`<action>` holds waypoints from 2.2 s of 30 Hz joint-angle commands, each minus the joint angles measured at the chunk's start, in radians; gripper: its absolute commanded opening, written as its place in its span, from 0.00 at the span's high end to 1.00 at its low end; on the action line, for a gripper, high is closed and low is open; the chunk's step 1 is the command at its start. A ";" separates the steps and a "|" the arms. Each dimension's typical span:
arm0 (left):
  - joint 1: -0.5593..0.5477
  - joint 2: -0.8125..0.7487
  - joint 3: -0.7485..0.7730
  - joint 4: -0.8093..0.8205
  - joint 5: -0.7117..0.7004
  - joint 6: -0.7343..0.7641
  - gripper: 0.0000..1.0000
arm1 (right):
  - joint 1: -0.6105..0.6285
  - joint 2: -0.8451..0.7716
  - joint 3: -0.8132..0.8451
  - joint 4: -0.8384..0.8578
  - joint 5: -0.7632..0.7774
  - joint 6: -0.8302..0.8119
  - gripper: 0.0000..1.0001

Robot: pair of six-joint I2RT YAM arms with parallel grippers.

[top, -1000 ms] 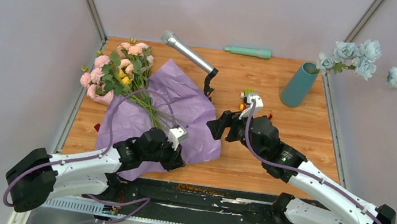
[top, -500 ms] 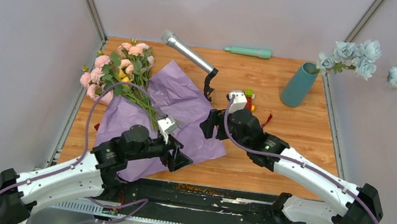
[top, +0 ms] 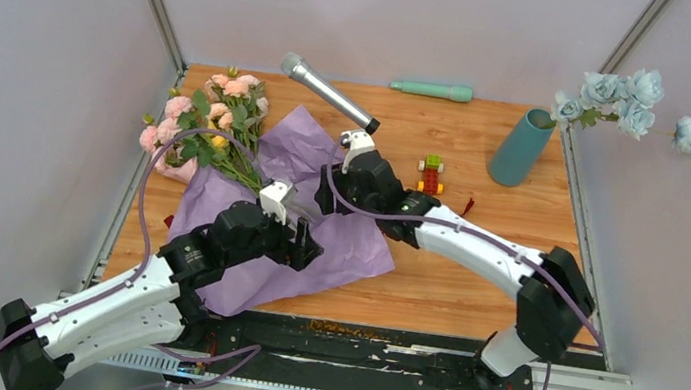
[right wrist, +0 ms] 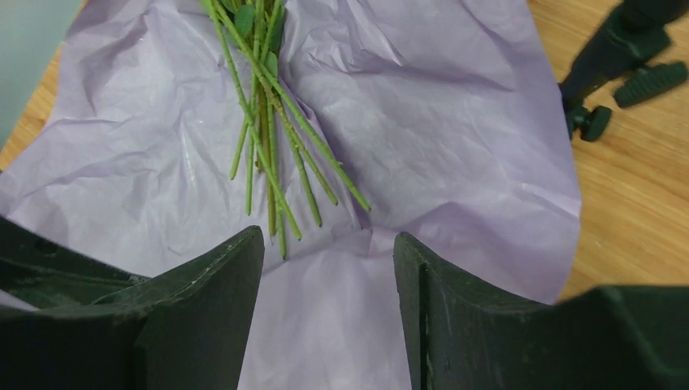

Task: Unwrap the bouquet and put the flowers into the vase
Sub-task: Unfold the wrapping paper at the center of the board.

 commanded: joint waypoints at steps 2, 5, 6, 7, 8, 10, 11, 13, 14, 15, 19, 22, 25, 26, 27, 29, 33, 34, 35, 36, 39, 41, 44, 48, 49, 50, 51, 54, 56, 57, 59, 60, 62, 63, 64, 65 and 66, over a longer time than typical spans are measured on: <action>0.083 -0.002 -0.062 0.025 -0.040 -0.070 0.08 | -0.007 0.162 0.137 0.003 -0.026 -0.058 0.42; 0.110 -0.023 -0.144 0.067 -0.055 -0.118 0.16 | -0.006 0.219 0.152 -0.023 -0.021 -0.057 0.44; 0.118 -0.032 -0.160 0.088 -0.053 -0.137 0.18 | -0.005 0.228 0.144 -0.026 -0.022 -0.055 0.45; 0.120 -0.038 -0.188 0.095 -0.051 -0.144 0.20 | -0.006 0.232 0.127 -0.030 -0.021 -0.049 0.45; 0.124 -0.040 -0.198 0.101 -0.051 -0.155 0.22 | -0.005 0.233 0.112 -0.033 -0.023 -0.043 0.47; 0.127 -0.043 -0.223 0.102 -0.055 -0.167 0.25 | -0.005 0.222 0.078 -0.041 -0.025 -0.025 0.49; 0.130 -0.044 -0.236 0.102 -0.057 -0.171 0.27 | -0.003 0.212 0.055 -0.041 -0.027 -0.013 0.50; 0.131 -0.048 -0.259 0.108 -0.057 -0.192 0.29 | 0.004 0.191 0.010 -0.039 -0.026 0.011 0.51; 0.131 -0.050 -0.278 0.117 -0.057 -0.213 0.31 | 0.010 0.180 -0.013 -0.037 -0.025 0.022 0.52; 0.131 -0.055 -0.288 0.123 -0.056 -0.234 0.32 | 0.017 0.169 -0.037 -0.034 -0.021 0.033 0.53; 0.131 -0.070 -0.340 0.146 -0.047 -0.289 0.35 | 0.048 0.139 -0.122 -0.028 0.002 0.061 0.55; 0.131 -0.088 -0.362 0.145 -0.026 -0.308 0.36 | 0.063 0.116 -0.171 -0.029 0.029 0.072 0.56; 0.131 -0.105 -0.376 0.145 -0.001 -0.326 0.37 | 0.072 0.103 -0.210 -0.033 0.069 0.075 0.57; 0.130 -0.115 -0.384 0.145 0.022 -0.331 0.38 | 0.073 0.104 -0.222 -0.037 0.079 0.075 0.57; 0.131 -0.120 -0.387 0.146 0.034 -0.341 0.38 | 0.072 0.105 -0.229 -0.040 0.088 0.075 0.57; 0.130 -0.137 -0.400 0.155 0.068 -0.353 0.39 | 0.072 0.107 -0.239 -0.050 0.112 0.074 0.58; 0.130 -0.177 -0.431 0.161 0.133 -0.366 0.39 | 0.071 0.108 -0.243 -0.081 0.181 0.060 0.58; 0.130 -0.187 -0.432 0.153 0.137 -0.365 0.38 | 0.070 0.108 -0.241 -0.088 0.197 0.055 0.58; 0.130 -0.189 -0.431 0.130 0.142 -0.364 0.38 | 0.070 0.106 -0.241 -0.094 0.214 0.046 0.58; 0.131 -0.195 -0.430 0.108 0.144 -0.359 0.38 | 0.066 0.106 -0.241 -0.097 0.222 0.039 0.58; 0.131 -0.206 -0.420 0.078 0.166 -0.352 0.34 | 0.052 0.111 -0.243 -0.099 0.235 0.022 0.58; 0.131 -0.211 -0.413 0.063 0.179 -0.349 0.31 | 0.039 0.122 -0.244 -0.098 0.237 0.016 0.58; 0.131 -0.227 -0.387 0.020 0.167 -0.341 0.27 | 0.022 0.128 -0.242 -0.098 0.238 0.005 0.58; 0.131 -0.254 -0.319 -0.045 0.122 -0.304 0.20 | 0.018 0.095 -0.218 -0.125 0.236 -0.014 0.57; 0.132 -0.254 -0.290 -0.060 0.102 -0.298 0.18 | 0.018 0.081 -0.210 -0.131 0.230 -0.022 0.57; 0.137 -0.246 -0.274 -0.070 0.092 -0.279 0.17 | 0.017 0.065 -0.202 -0.132 0.218 -0.029 0.57; 0.142 -0.229 -0.243 -0.074 0.074 -0.270 0.15 | 0.017 0.046 -0.197 -0.132 0.203 -0.031 0.56; 0.204 -0.155 -0.176 -0.090 0.057 -0.199 0.12 | 0.032 -0.020 -0.186 -0.116 0.148 -0.041 0.53; 0.262 -0.085 -0.129 -0.074 0.066 -0.152 0.11 | 0.052 -0.046 -0.179 -0.099 0.123 -0.036 0.52; 0.304 -0.037 -0.104 -0.066 0.072 -0.136 0.10 | 0.061 -0.054 -0.173 -0.088 0.100 -0.032 0.51; 0.363 0.031 -0.059 -0.041 0.066 -0.080 0.10 | 0.075 -0.056 -0.163 -0.054 0.046 -0.019 0.51; 0.382 0.054 -0.027 -0.035 0.058 -0.068 0.10 | 0.083 -0.050 -0.158 -0.037 0.023 -0.013 0.51; 0.433 0.122 0.010 -0.019 0.023 -0.042 0.10 | 0.104 -0.031 -0.144 -0.007 0.002 -0.010 0.51; 0.462 0.135 0.019 0.004 -0.002 -0.032 0.10 | 0.114 -0.015 -0.135 0.002 -0.004 -0.011 0.51; 0.477 0.156 0.029 0.018 -0.032 -0.029 0.10 | 0.123 0.001 -0.118 0.010 -0.010 -0.010 0.51; 0.506 0.165 0.029 0.047 -0.044 -0.027 0.10 | 0.130 0.020 -0.109 0.021 -0.022 -0.011 0.51; 0.522 0.182 0.023 0.063 -0.064 -0.029 0.10 | 0.137 0.045 -0.101 0.035 -0.037 -0.011 0.51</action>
